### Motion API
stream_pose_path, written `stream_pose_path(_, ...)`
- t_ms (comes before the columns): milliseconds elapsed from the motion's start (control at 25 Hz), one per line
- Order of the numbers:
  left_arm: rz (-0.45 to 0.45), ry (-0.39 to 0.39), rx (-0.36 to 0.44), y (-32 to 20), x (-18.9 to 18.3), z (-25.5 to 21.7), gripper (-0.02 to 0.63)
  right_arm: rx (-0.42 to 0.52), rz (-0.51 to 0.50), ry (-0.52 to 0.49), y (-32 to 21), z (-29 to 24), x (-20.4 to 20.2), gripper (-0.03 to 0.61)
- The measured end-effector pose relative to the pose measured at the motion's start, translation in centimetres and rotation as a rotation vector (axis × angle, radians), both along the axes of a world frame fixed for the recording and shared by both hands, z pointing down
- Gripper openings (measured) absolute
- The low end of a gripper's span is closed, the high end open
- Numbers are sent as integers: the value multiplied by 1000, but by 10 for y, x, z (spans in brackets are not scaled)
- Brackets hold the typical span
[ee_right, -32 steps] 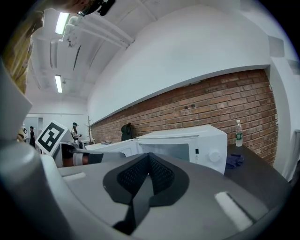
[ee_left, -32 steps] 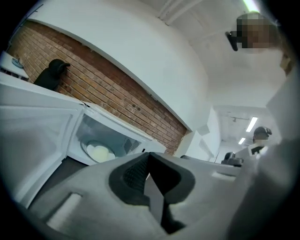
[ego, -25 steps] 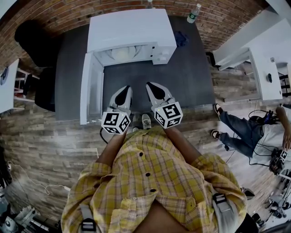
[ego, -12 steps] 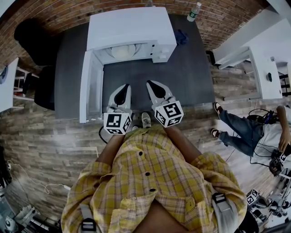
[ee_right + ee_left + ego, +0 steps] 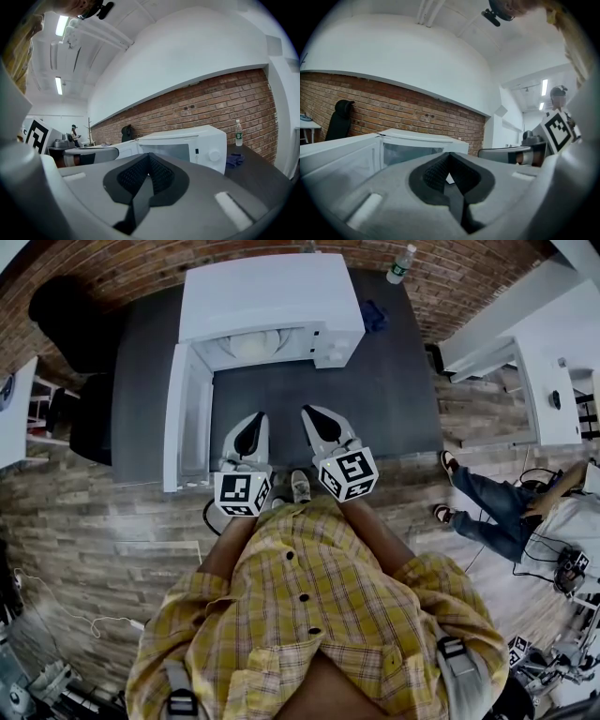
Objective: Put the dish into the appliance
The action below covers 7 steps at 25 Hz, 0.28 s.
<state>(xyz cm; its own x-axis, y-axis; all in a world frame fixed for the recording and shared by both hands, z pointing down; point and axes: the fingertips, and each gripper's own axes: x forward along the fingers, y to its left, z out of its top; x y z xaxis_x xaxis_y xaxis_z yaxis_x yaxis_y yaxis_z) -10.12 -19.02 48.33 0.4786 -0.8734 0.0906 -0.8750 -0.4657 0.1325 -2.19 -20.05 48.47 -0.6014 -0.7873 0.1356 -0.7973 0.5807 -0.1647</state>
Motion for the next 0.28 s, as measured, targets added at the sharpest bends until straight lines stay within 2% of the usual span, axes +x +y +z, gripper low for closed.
stream_pose_path(280, -4, 1, -5, 0, 0, 2, -2, 3, -5, -1, 0, 1, 0, 3)
